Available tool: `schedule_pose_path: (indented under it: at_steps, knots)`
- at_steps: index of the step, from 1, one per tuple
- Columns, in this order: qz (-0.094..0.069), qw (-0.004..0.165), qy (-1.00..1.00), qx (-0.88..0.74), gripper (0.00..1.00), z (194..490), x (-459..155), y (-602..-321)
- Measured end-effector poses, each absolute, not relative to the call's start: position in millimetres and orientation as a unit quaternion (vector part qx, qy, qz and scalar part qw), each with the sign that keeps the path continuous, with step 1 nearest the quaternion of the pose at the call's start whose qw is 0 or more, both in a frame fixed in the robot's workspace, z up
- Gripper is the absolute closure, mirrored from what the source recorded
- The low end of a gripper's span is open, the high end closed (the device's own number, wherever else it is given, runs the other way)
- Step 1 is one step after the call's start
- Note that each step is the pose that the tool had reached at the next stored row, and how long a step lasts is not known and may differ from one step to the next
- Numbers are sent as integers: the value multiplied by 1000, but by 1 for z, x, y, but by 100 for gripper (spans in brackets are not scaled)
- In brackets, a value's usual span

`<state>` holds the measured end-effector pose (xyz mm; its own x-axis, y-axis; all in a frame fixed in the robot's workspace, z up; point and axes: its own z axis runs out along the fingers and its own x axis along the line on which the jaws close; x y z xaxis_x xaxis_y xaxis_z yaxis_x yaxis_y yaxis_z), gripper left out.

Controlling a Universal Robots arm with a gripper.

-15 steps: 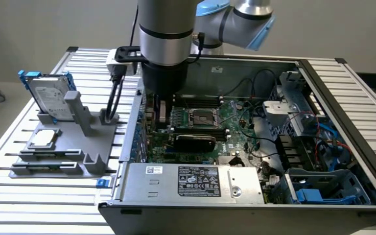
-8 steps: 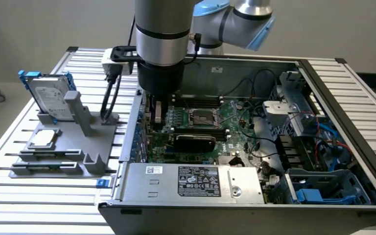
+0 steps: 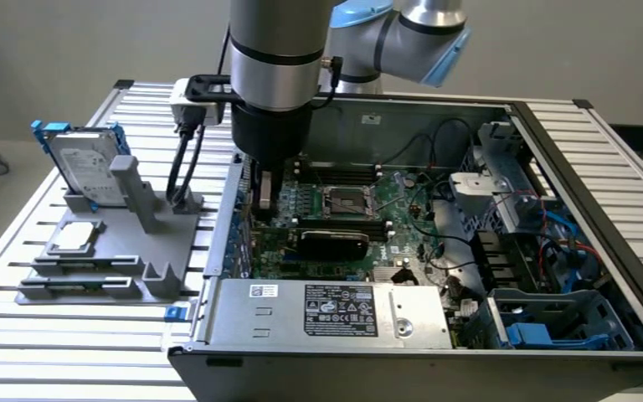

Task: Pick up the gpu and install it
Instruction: 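Press down on the gpu until it lock into place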

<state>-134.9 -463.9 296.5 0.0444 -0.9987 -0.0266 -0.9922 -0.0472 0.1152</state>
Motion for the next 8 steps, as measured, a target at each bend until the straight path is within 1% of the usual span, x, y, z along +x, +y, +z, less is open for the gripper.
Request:
schedule_pose_path:
  at_steps: [8]
  knots:
    - [-52, 35, -690, 721, 89, 297, -136, -464]
